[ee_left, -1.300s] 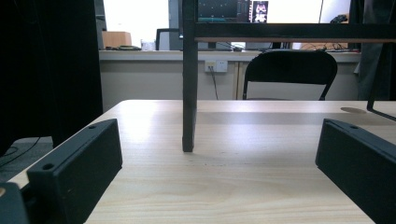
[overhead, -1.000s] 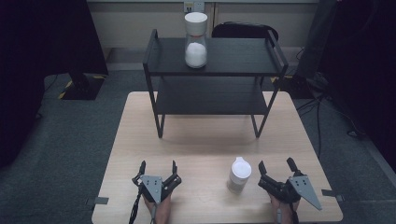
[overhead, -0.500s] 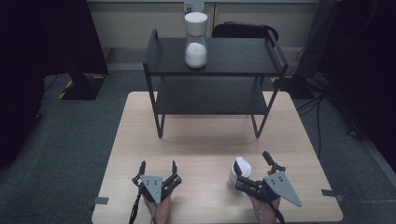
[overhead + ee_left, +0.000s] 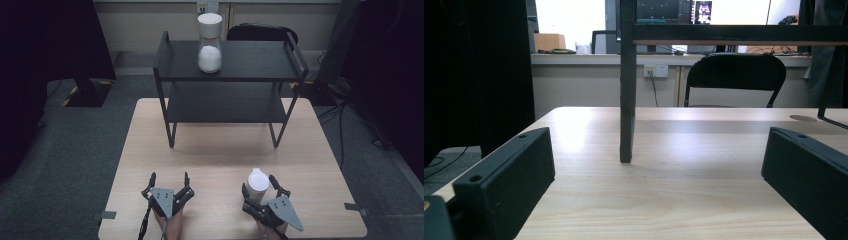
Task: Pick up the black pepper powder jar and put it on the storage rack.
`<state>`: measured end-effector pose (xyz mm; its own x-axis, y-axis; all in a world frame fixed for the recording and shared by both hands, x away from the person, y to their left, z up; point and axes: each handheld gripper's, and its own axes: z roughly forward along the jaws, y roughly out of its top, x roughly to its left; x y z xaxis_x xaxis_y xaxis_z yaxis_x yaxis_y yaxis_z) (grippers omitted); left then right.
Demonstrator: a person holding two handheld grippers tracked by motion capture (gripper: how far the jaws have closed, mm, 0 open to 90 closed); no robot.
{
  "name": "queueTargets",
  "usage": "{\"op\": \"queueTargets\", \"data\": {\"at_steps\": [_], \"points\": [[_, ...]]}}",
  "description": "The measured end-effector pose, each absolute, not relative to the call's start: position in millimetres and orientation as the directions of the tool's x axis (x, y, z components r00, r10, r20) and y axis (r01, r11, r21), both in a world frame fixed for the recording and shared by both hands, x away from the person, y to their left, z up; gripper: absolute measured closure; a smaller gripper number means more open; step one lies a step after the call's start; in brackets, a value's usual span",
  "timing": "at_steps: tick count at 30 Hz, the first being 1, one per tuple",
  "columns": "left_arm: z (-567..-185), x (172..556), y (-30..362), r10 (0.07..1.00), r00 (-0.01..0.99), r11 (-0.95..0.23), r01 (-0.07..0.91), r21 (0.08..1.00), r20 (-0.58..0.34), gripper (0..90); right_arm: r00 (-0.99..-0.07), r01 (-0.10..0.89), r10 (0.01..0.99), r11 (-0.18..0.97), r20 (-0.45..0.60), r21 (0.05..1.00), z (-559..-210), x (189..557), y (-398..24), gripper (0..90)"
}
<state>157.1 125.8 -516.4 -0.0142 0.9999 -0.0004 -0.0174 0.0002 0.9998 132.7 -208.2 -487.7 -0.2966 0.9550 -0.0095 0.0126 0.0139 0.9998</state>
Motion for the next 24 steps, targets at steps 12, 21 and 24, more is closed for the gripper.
{"op": "queueTargets", "data": {"at_steps": [12, 21, 24], "points": [[-516.4, 157.1, 125.8, 1.000, -0.014, 0.000, -0.017, 1.000, -0.001, 0.1, -0.294, 0.056, 0.956, 0.003, 0.013, 0.998, -493.9, 136.0, -206.7, 22.1], [-516.4, 157.1, 125.8, 1.000, -0.014, 0.000, -0.017, 1.000, 0.000, 0.2, -0.300, 0.052, 0.954, 0.012, 0.004, 0.999, -493.9, 136.4, -207.8, 29.5], [-516.5, 157.1, 125.8, 1.000, -0.014, 0.000, -0.018, 1.000, 0.000, 0.2, -0.302, 0.059, 0.953, 0.017, 0.002, 0.998, -491.7, 136.8, -208.4, 29.7]]}}
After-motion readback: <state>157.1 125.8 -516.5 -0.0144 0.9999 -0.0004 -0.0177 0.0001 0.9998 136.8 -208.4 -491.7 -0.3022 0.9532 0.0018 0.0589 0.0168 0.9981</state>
